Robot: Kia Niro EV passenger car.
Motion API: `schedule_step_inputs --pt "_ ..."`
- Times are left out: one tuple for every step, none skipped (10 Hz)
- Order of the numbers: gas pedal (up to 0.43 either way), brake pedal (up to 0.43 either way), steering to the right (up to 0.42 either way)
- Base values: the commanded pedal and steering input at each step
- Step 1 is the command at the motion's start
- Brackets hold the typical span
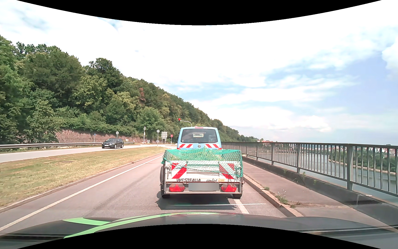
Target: Follow the waypoints while adhering to traffic rules and regulations
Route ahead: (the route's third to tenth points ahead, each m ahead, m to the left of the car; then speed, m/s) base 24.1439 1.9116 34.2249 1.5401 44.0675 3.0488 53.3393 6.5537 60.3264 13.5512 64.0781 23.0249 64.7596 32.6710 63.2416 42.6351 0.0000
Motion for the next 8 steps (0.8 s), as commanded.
schedule_step_inputs --pt "0.000 0.311 -0.003" --pt "0.000 0.311 -0.003" --pt "0.000 0.311 -0.003" --pt "0.000 0.311 -0.003" --pt "0.000 0.311 -0.003" --pt "0.000 0.311 -0.003" --pt "0.000 0.311 -0.003" --pt "0.000 0.311 -0.003"
